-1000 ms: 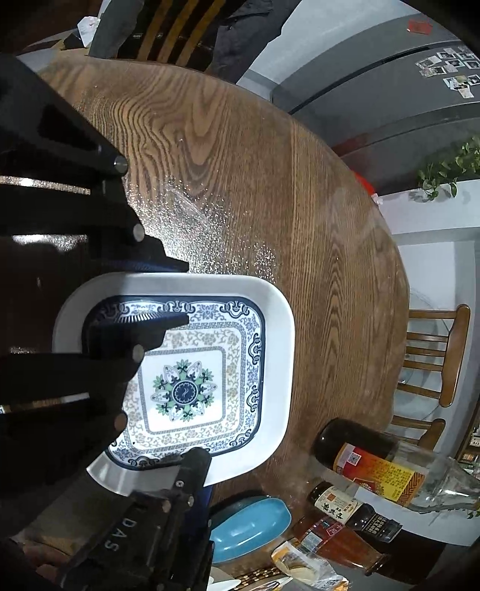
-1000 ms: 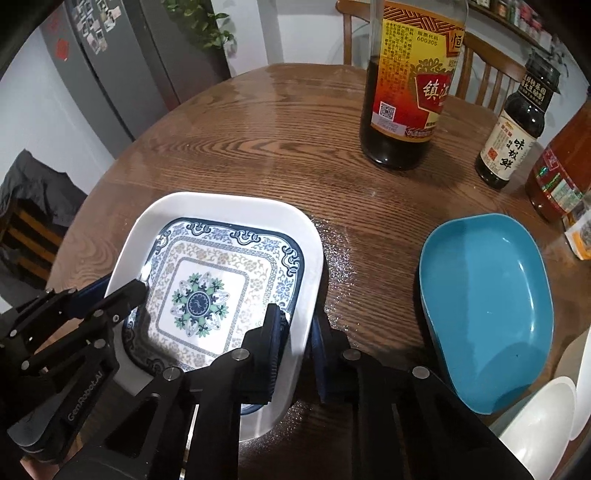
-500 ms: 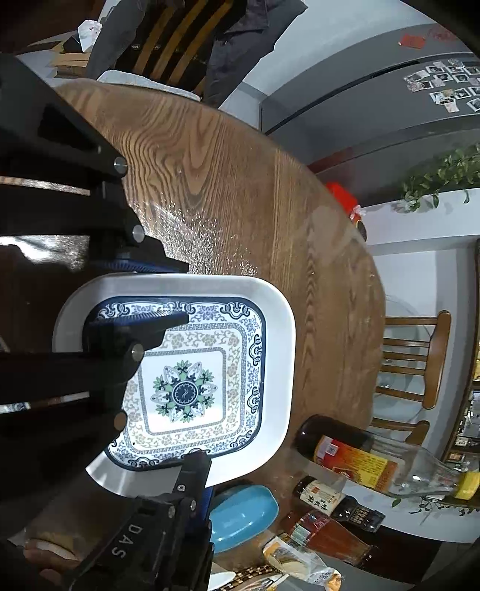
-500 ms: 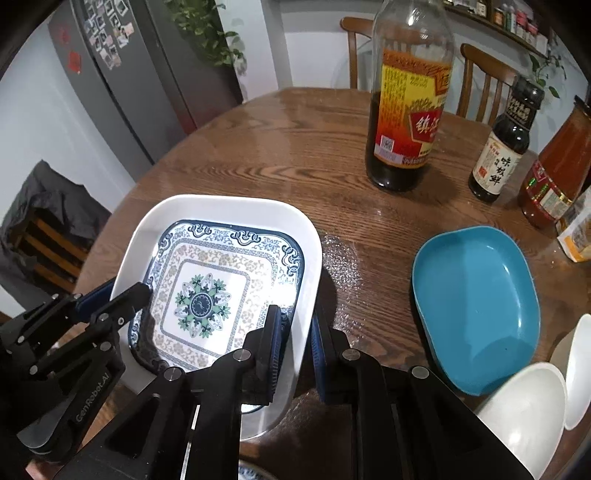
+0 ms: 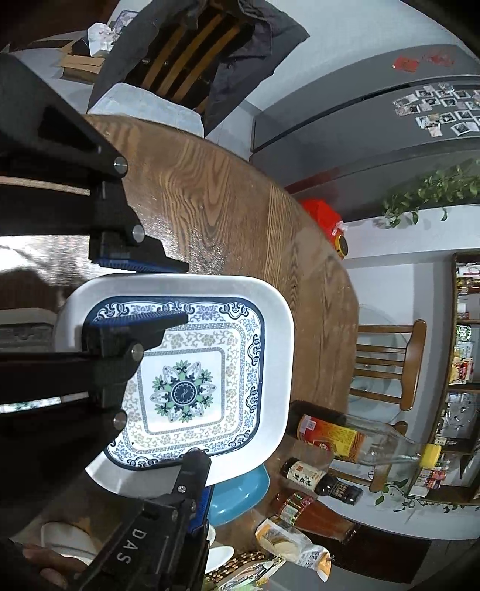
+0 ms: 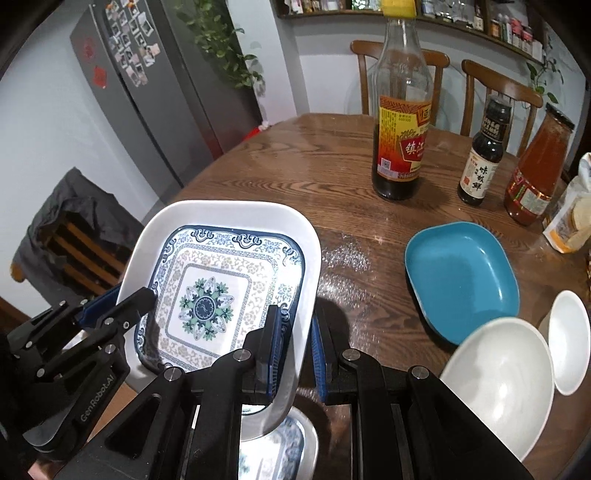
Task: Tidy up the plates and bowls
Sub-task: 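Lift the smaller plate and carry it over the larger plate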
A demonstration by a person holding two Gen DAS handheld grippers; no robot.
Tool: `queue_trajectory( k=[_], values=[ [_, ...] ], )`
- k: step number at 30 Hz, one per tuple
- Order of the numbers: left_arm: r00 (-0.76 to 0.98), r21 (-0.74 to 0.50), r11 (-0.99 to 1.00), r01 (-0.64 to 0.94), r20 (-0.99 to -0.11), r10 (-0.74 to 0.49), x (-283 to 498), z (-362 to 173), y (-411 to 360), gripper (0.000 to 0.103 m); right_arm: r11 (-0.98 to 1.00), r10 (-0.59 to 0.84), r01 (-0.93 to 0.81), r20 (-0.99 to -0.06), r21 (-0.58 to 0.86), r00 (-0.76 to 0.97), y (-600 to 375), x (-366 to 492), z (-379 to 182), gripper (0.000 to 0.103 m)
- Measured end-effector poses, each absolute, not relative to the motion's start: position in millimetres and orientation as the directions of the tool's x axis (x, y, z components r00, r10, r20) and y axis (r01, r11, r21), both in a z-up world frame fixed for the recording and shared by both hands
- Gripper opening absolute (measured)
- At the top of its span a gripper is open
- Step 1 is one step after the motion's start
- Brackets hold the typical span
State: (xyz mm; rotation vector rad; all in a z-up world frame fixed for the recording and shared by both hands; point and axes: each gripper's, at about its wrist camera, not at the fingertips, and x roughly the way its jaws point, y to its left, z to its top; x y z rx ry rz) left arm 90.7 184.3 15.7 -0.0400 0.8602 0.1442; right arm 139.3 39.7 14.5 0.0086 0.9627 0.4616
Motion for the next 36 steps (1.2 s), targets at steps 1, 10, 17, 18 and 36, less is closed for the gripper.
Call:
queue_trajectory(
  k=[1,10,17,18,36],
  values=[
    [0.645,0.026,0.989,-0.146,-0.755,0.115,86,18,183,0.018,0.902,0.385,-0.376,-0.786,0.211,0.483,39,136,15,0.018],
    [0.650,0.051,0.984,-0.171,-0.745,0.151,54,26,165,0.018,0.889,0.409,-0.401,-0.779,0.222,0.475,21,105,15,0.018],
    [0.635,0.054,0.981,-0.186,-0.755,0.162,30,21,151,0.018,0.881,0.418,-0.416,-0.781,0.224,0.465,8,85,12,0.018],
    [0.632,0.055,0.981,-0.188,-0.757,0.163,27,20,149,0.018,0.881,0.418,-0.418,-0.781,0.224,0.463,7,83,12,0.018],
    [0.595,0.054,0.975,-0.214,-0.785,0.174,-4,2,135,0.018,0.869,0.424,-0.440,-0.799,0.226,0.426,-2,54,-4,0.018]
  ],
)
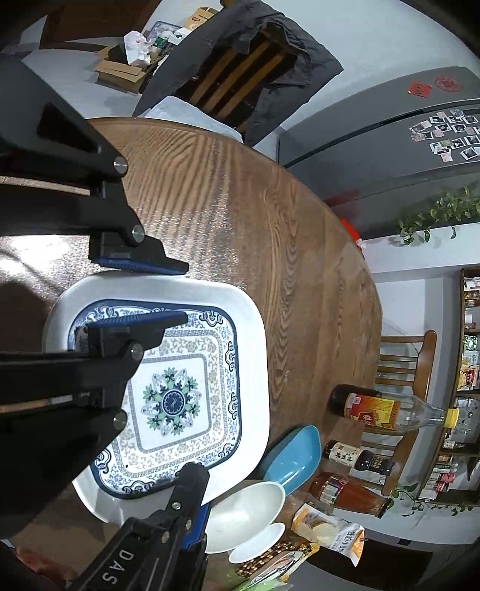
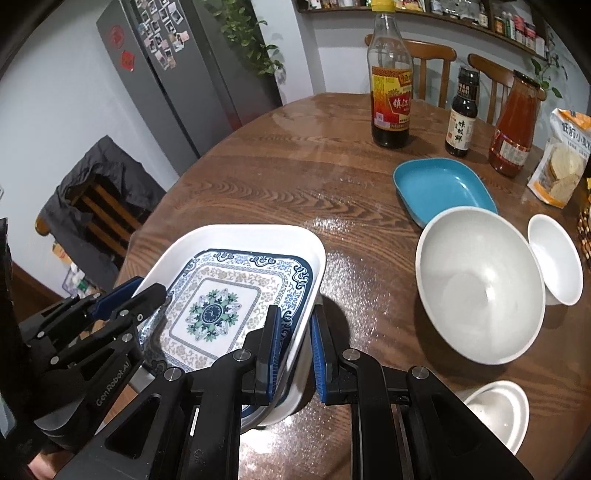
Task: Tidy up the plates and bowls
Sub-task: 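Lift the smaller plate and carry it over the larger plate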
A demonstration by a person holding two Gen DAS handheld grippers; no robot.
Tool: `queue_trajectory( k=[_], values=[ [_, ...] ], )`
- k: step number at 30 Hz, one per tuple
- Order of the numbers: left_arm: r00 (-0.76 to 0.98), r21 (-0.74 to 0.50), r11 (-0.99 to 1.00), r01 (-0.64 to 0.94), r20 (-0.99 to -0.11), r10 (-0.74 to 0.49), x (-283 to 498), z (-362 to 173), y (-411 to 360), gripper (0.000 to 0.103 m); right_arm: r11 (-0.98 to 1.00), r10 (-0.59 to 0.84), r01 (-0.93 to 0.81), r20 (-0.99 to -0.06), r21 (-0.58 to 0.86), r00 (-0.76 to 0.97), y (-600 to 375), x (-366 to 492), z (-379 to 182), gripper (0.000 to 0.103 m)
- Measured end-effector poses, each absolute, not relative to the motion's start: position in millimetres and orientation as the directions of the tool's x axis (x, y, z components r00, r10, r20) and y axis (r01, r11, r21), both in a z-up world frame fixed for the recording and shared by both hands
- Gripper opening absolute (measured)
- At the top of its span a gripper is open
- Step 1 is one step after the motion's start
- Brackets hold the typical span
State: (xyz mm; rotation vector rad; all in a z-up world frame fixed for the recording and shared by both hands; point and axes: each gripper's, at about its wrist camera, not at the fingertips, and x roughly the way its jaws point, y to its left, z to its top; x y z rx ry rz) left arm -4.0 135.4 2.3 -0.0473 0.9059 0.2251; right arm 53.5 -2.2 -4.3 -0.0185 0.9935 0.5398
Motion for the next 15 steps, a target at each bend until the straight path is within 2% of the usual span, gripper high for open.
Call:
queue_trajectory(
  k=[15],
  values=[
    [0.552,0.053,0.977,-0.208,-0.818,0.162,-11,-19,138,0.018,0.872,0.415,-0.428,-0.822,0.238,0.389,-1,46,-23,0.018]
  ],
)
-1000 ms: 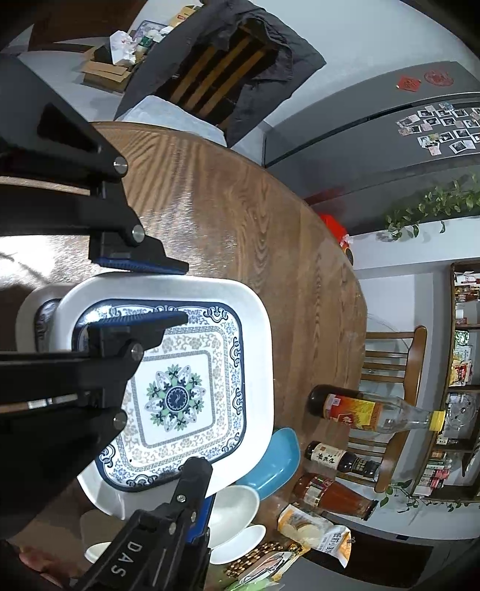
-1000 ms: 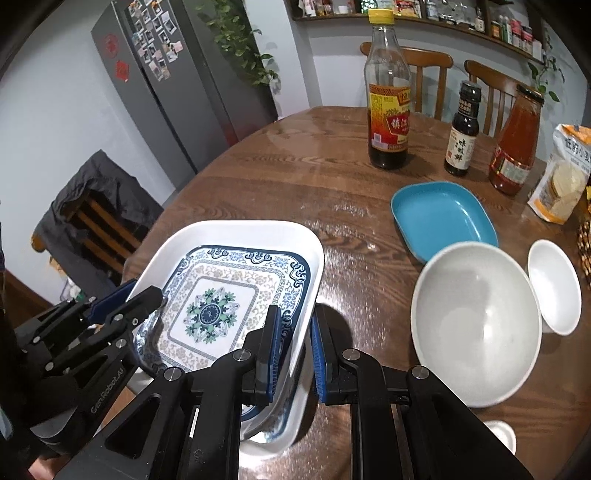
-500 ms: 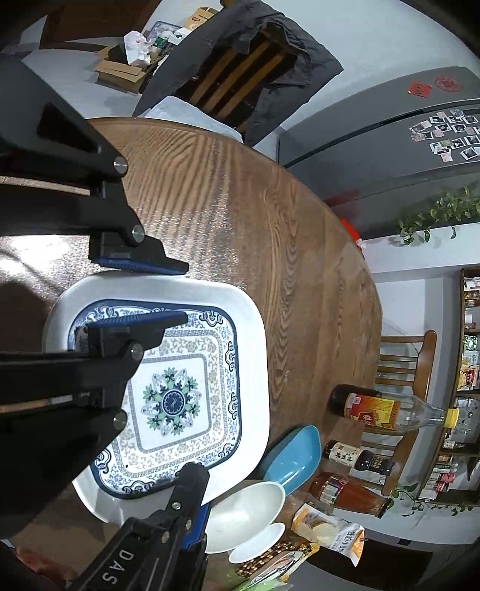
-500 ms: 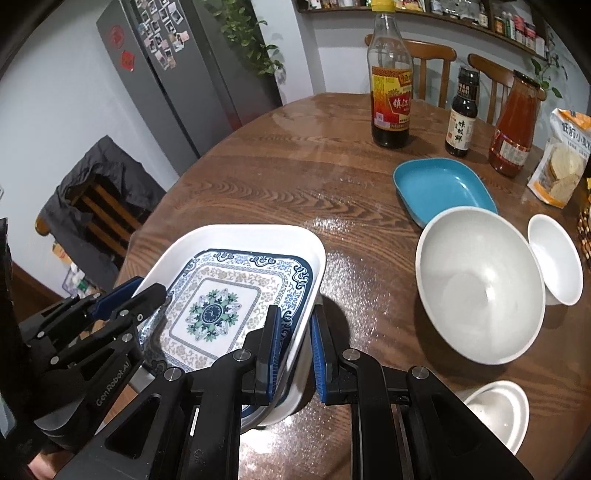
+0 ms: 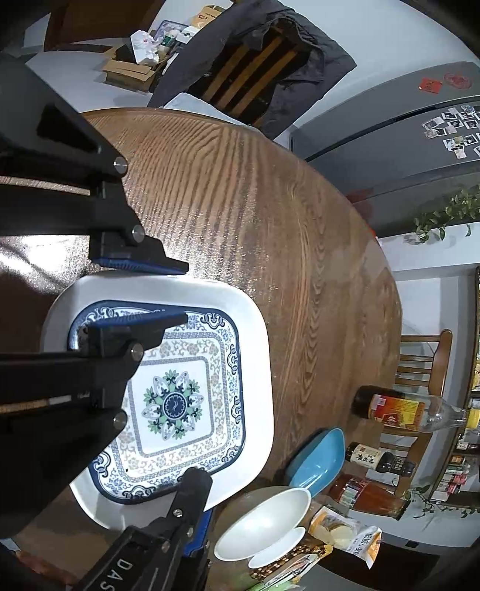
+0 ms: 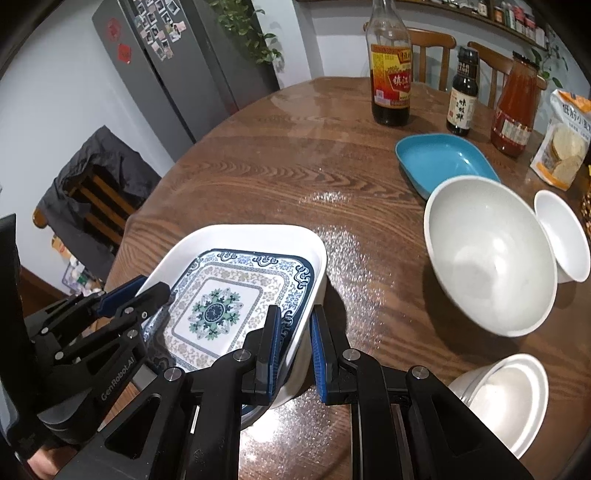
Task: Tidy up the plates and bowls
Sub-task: 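Lift the smaller plate and carry it over the larger plate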
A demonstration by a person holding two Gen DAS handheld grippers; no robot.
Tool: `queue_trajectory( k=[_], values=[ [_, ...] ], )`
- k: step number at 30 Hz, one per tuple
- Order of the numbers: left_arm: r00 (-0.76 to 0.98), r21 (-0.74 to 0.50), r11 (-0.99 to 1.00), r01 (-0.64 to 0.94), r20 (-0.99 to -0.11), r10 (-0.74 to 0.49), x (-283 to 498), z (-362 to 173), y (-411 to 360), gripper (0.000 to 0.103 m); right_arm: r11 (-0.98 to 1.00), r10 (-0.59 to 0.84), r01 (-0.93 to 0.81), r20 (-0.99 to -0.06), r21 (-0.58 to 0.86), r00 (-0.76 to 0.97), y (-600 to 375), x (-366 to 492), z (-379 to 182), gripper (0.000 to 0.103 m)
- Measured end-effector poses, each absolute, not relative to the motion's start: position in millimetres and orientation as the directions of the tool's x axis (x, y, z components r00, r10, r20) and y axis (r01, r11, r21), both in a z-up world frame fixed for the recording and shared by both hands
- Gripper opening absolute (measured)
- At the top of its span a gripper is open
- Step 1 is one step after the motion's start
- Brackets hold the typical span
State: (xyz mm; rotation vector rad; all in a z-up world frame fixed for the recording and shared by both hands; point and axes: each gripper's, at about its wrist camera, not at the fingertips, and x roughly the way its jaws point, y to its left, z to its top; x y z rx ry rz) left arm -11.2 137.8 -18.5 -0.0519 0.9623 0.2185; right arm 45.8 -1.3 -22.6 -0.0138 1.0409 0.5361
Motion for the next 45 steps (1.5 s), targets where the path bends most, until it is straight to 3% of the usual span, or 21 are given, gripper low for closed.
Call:
queue_trajectory(
  k=[45],
  values=[
    [0.479,0.090,0.977,-0.191,-0.860,0.173,2,-52,140,0.018,0.888,0.333,-0.437,-0.857,0.144,0.393,16,48,-45,0.018]
  ],
)
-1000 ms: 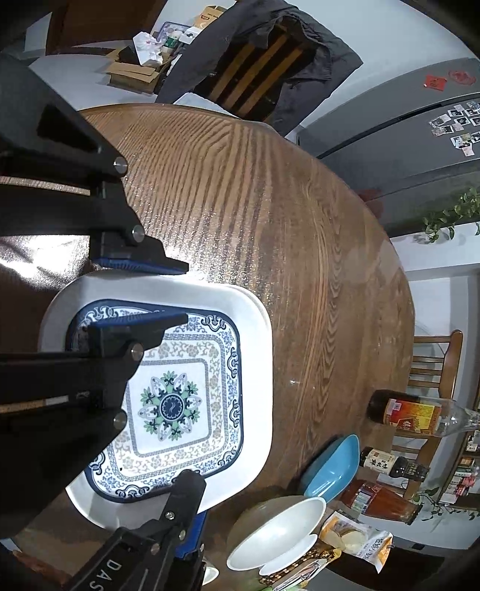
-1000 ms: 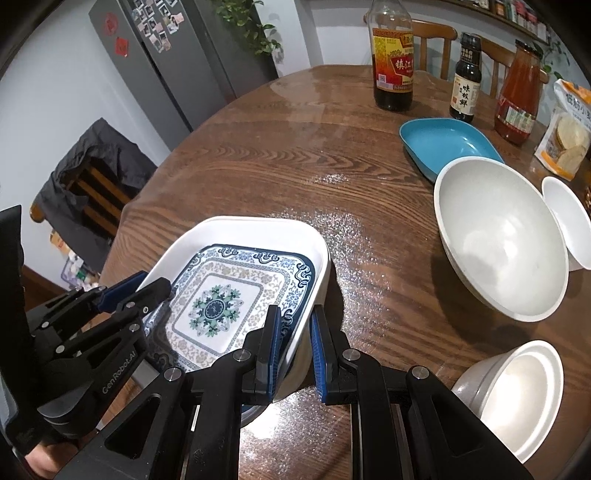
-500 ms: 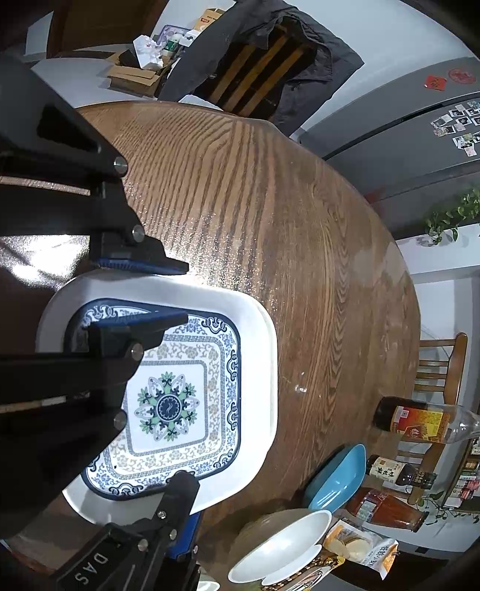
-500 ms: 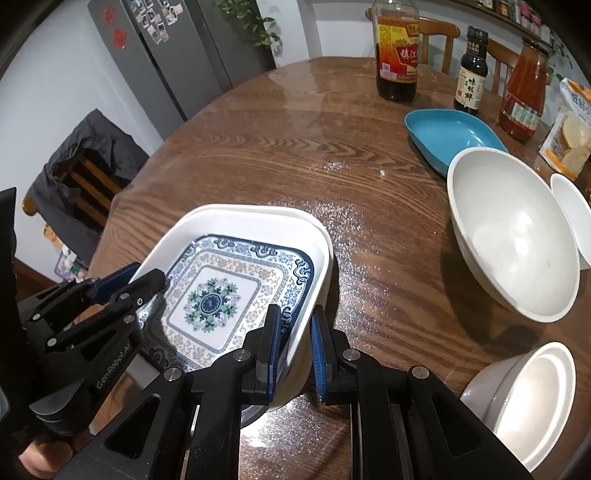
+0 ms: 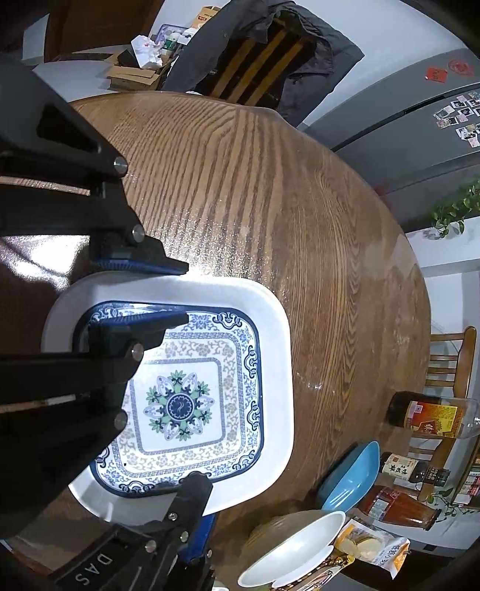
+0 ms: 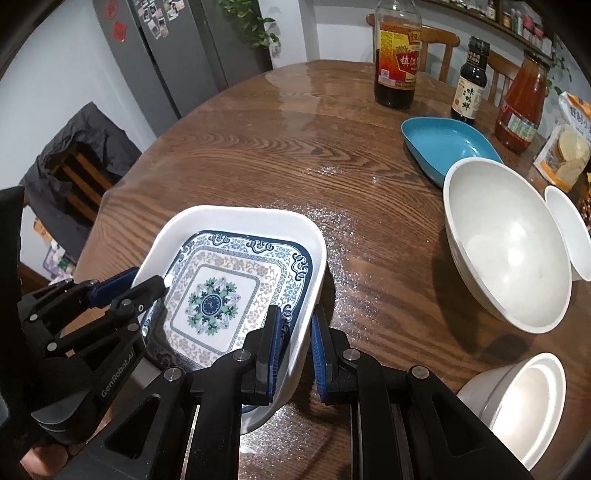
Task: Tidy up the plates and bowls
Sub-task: 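Lift the smaller plate and carry it over the larger plate, then lower the plate onto the larger plate and open both grippers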
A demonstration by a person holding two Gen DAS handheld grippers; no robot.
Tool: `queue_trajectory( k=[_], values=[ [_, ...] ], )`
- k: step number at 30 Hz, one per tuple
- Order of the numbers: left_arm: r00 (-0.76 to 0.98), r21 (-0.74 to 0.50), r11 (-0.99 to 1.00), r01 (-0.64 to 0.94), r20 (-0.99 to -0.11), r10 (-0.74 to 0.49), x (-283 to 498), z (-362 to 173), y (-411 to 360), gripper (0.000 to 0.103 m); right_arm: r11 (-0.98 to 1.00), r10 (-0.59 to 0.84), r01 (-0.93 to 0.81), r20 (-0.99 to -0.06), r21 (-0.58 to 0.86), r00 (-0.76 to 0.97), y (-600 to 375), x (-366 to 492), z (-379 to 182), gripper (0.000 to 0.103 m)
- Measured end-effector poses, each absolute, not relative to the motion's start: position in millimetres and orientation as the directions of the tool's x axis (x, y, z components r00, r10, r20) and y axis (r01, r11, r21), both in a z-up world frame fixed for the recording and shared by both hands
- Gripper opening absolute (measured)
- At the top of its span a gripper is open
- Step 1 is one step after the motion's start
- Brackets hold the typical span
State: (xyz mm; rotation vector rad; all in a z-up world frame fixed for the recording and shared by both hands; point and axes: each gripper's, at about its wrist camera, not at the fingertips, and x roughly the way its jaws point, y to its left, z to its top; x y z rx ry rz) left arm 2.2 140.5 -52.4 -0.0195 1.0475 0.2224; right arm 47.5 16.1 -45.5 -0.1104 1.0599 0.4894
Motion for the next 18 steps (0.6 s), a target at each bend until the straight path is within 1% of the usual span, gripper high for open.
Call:
queue_trajectory(
  k=[4,9,15,16,18],
  values=[
    [0.478,0.105,0.977,-0.187,-0.859,0.184,3.0,-52.5,138.6,0.019,0.888,0.334,-0.437,-0.858,0.146,0.391,15.8,47.8,-45.3,0.018],
    [0.478,0.089,0.977,-0.196,-0.861,0.174,3.2,-51.8,140.2,0.021,0.888,0.333,-0.435,-0.858,0.146,0.392,15.8,48.0,-45.5,0.018],
    [0.484,0.086,0.977,-0.194,-0.858,0.172,2.3,-50.1,139.7,0.021,0.888,0.331,-0.436,-0.859,0.144,0.391,15.8,48.0,-45.5,0.019],
    [0.485,0.085,0.977,-0.193,-0.858,0.170,2.2,-49.5,139.8,0.021,0.888,0.332,-0.436,-0.859,0.146,0.389,15.4,48.2,-45.8,0.019],
    [0.491,0.085,0.978,-0.191,-0.855,0.170,1.5,-47.9,139.0,0.024,0.885,0.343,-0.438,-0.859,0.160,0.379,15.6,48.1,-45.9,0.028]
  ],
)
